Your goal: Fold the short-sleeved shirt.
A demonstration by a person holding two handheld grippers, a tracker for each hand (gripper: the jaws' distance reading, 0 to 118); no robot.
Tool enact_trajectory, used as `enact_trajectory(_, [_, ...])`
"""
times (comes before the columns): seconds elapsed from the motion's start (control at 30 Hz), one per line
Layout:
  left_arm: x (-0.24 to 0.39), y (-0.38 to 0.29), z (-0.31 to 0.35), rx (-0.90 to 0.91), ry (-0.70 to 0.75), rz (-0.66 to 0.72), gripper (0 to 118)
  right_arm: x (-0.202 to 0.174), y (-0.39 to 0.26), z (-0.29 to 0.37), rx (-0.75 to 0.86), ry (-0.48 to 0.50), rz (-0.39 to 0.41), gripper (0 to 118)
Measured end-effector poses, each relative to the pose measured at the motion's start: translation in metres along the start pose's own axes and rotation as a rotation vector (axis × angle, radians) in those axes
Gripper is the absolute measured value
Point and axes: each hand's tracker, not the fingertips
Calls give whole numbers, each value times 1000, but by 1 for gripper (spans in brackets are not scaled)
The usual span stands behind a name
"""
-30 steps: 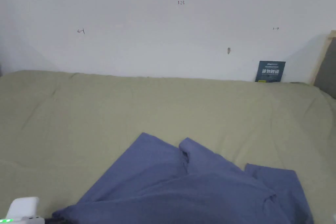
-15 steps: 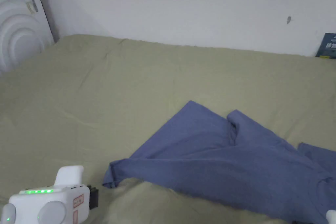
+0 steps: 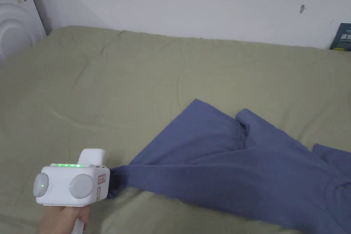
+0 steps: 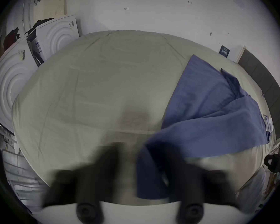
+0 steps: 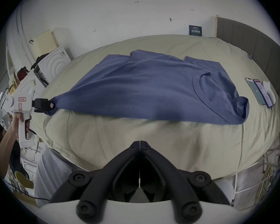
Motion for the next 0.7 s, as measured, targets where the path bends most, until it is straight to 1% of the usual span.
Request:
enact_trajectory(0.03, [2,-1,-7,-6,-3,11,1,5,-2,0,-3,2,-8,0])
enact_trajectory(0.1, [6,1,-12,-58,10,5,1,11,-5,0,-4,-2,-26,0])
enact_trajectory(0.2, [5,3,-6,-32,16,12,1,19,-3,5,-3,-16,-41,0])
enact_trajectory(0.23, [10,-2,-10,-64,-116,97,1,23,-1,6,5,-24,-43,0])
enact_trajectory(0.27, [9,-1,-14,-71,-114,88,1,27,3,7,13,-31,-45,0])
enact_trajectory(0.37, [9,3,-15,-80,-108,85,1,42,26,3,32,-51,-41,0])
enact_trajectory(0.43, [16,0,-10,-86,-109,74,1,54,56,-3,59,-63,-27,0])
enact_trajectory(0.47, [17,-1,-9,-87,-110,62,1,58,71,-7,86,-77,-19,4])
enact_trajectory(0.5, [17,-2,-8,-84,-111,63,1,64,92,-15,106,-97,3,25])
enact_trajectory(0.53, [18,-1,-4,-84,-112,63,1,68,114,-25,102,-133,20,65])
enact_trajectory(0.57, [19,-1,-3,-85,-114,63,1,72,133,-36,99,-137,25,65])
enact_trajectory(0.6, [19,0,-3,-87,-116,67,1,80,156,-53,79,-136,37,80])
enact_trajectory(0.63, [22,-2,-2,-101,-146,94,1,85,177,-71,24,-109,52,107])
enact_trajectory(0.67, [20,0,-4,-101,-145,92,1,88,194,-82,81,-87,90,118])
enact_trajectory(0.7, [21,1,-4,-102,-145,89,1,92,212,-100,14,-99,86,118])
